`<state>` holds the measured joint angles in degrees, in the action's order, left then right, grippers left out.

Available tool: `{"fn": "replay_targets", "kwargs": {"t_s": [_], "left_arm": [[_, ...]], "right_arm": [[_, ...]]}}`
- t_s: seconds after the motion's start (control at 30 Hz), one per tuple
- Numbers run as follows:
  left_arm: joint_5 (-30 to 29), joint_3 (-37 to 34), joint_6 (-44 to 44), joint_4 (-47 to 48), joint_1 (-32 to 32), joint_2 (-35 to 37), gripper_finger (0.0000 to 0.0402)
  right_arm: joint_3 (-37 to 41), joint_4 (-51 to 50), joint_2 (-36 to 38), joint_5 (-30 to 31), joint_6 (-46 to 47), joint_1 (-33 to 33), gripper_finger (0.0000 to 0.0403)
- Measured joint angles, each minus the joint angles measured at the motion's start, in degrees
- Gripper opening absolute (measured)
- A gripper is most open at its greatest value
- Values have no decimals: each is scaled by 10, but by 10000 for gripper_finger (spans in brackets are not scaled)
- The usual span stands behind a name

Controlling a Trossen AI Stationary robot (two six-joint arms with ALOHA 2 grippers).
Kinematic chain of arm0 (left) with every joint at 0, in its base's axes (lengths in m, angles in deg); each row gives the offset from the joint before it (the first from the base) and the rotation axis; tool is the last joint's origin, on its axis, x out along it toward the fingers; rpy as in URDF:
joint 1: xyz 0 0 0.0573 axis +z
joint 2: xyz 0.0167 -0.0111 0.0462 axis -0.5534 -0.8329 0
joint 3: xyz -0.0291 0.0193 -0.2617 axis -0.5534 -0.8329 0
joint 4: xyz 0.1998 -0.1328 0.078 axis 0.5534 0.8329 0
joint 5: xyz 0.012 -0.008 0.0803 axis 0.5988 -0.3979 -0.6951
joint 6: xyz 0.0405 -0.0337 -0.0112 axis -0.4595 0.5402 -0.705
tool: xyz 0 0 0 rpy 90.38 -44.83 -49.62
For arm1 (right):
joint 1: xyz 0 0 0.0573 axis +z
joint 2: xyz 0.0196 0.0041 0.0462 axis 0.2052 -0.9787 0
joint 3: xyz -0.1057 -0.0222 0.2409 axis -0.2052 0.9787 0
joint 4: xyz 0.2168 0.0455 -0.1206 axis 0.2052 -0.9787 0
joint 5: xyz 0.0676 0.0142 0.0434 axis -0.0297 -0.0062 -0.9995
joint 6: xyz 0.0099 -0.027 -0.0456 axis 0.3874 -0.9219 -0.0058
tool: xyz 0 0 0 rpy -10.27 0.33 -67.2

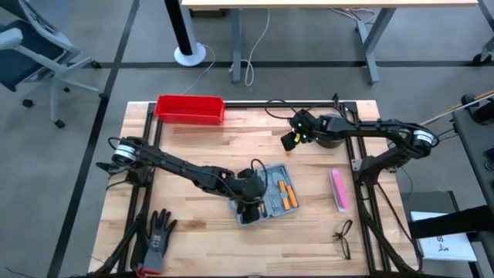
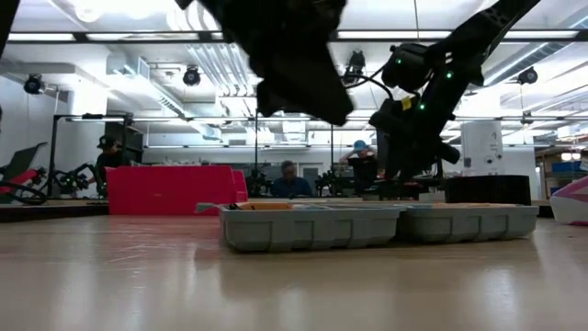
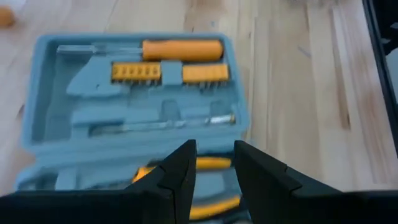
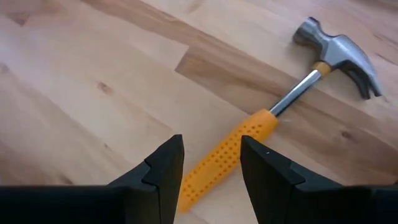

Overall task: Prefit tool cases
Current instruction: Put the hammer into the gray toolbox

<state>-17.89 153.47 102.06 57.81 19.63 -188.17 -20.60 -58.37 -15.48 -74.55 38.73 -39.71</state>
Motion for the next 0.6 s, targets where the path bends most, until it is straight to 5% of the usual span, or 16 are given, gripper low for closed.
{"fn": "replay_targets", "kwargs": {"t_s": [0.6], "left_arm": [[-4,-108,-13,30,-6,145,115]], "right_arm": [[-66,-65,-87,-1,59,2,147]]}}
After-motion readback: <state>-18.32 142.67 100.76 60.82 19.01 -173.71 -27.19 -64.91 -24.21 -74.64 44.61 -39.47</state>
